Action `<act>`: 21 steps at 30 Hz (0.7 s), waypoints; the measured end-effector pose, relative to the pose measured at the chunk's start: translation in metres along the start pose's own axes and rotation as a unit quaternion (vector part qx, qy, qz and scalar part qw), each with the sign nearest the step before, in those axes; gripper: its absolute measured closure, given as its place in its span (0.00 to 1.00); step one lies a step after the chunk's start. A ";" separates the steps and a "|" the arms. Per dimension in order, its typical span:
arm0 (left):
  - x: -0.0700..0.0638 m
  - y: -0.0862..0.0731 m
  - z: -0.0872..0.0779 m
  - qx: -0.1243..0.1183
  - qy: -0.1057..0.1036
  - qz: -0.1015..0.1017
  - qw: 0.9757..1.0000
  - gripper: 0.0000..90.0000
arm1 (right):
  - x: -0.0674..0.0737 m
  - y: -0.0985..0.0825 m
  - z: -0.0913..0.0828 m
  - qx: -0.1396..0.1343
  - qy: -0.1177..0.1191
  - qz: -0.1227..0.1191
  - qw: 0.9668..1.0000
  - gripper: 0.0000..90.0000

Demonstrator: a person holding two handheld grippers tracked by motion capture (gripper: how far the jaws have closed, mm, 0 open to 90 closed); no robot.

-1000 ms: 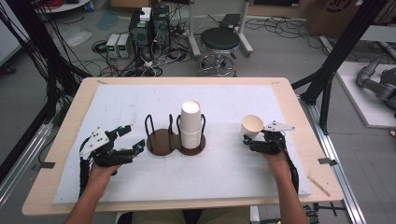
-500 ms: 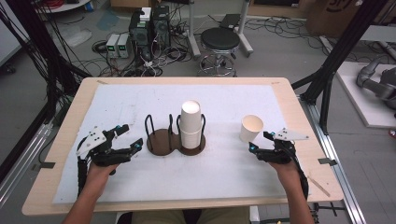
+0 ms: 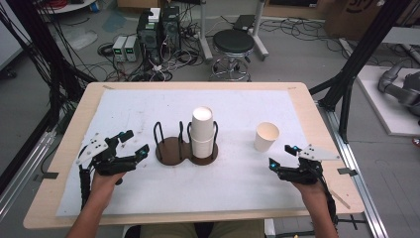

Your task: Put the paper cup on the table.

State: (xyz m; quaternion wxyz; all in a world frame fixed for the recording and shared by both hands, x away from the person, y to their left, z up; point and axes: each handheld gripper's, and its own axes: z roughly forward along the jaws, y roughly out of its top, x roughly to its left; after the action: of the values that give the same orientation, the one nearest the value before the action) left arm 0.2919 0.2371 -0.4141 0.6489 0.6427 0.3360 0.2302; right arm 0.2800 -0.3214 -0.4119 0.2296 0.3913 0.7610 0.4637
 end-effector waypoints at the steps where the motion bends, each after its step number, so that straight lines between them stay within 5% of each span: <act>1: 0.000 0.000 0.000 0.000 0.000 0.001 1.000 0.17 | 0.001 0.000 -0.002 -0.001 0.001 0.001 1.000 0.23; 14: -0.001 0.000 0.001 0.000 -0.006 0.010 1.000 0.17 | 0.019 0.003 -0.018 -0.035 0.028 -0.018 0.999 0.23; 21: -0.003 0.001 -0.002 0.000 -0.005 0.016 1.000 0.17 | 0.021 0.004 -0.021 -0.045 0.019 -0.028 0.998 0.23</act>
State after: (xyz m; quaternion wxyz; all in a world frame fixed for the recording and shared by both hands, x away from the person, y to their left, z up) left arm 0.2884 0.2364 -0.4128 0.6469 0.6493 0.3221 0.2372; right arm 0.2543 -0.3143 -0.3984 0.2452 0.3503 0.7543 0.4982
